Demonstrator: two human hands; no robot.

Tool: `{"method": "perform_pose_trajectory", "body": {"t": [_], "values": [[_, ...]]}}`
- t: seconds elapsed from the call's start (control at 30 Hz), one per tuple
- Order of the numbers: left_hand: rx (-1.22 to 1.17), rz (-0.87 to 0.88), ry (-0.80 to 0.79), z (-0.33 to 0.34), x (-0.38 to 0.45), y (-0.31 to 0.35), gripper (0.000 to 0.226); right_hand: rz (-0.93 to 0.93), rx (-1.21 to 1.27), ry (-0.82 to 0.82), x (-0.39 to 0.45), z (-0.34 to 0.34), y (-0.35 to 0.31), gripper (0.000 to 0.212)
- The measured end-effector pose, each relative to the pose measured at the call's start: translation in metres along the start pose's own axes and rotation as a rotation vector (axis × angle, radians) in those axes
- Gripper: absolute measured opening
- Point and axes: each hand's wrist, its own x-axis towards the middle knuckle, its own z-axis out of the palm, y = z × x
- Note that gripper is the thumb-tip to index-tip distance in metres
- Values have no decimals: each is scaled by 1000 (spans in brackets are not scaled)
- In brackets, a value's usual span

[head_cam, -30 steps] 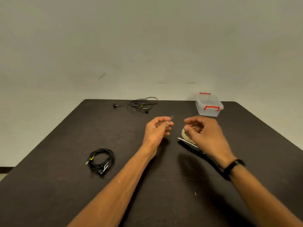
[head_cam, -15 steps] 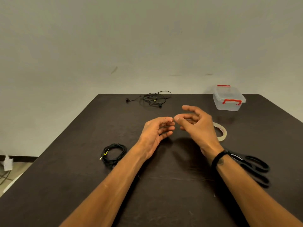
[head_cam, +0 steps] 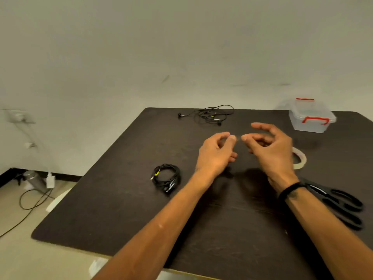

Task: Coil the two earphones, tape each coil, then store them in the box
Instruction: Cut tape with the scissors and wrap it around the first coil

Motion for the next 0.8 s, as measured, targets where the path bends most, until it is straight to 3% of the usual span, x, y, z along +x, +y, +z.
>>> {"method": "perform_pose_trajectory", "body": {"t": [0.07,0.2,0.33,0.53,0.8], "values": [[258,190,101,-12,-16,8,42,18,46,6,-1,-1,-1,38],[566,386,268,-79,-39,28,23,52,93,-33,-4,2,1,43],[1030,181,69,-167,-34,37,23,72,82,-125,-11,13,2,43],[1074,51,-172,-185,-21,9,28,128,132,-262,-26,27,2,46],[1036,77,-161,-179,-11,-1,9,229,201,-405,-57,68,-18,84]]}}
